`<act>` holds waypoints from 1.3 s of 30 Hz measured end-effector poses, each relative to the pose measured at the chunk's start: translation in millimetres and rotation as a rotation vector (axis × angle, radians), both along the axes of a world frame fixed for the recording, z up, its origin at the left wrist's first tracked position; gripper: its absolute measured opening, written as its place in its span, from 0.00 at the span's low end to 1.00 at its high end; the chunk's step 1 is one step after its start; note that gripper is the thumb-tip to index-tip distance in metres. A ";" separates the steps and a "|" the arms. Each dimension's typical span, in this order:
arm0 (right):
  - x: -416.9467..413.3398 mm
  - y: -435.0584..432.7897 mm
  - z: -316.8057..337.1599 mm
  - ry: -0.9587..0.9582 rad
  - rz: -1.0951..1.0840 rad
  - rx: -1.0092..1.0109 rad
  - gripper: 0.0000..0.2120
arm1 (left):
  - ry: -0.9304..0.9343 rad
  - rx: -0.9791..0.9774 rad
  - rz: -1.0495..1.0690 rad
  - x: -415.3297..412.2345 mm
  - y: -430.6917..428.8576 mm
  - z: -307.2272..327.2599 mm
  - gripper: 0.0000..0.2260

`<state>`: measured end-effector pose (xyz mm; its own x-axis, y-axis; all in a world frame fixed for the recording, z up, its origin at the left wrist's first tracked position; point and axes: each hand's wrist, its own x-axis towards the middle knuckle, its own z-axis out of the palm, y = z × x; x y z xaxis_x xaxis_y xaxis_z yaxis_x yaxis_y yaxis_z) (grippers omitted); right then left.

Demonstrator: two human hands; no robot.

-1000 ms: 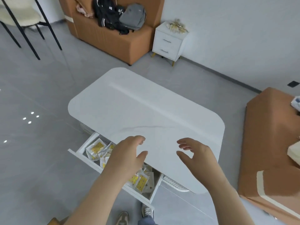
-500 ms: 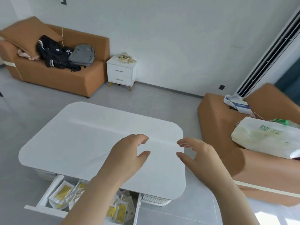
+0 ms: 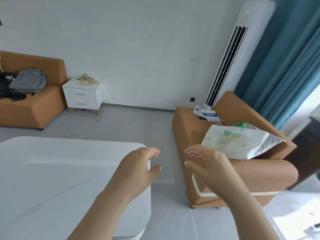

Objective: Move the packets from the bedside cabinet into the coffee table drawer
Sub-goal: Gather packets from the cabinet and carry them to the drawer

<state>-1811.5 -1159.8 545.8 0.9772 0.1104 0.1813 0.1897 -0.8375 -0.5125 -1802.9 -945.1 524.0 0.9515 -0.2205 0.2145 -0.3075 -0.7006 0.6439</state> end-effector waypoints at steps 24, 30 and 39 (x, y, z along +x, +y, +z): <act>216.4 -158.8 3.8 0.004 -0.056 -0.057 0.12 | 0.033 -0.041 -0.056 235.0 -162.5 -2.9 0.17; 292.4 -174.9 2.0 0.020 -0.043 -0.045 0.12 | 0.053 -0.011 -0.030 307.4 -175.9 -6.8 0.17; 426.9 -219.1 -9.6 0.025 0.037 -0.034 0.13 | 0.067 0.036 0.054 423.5 -223.4 -11.1 0.16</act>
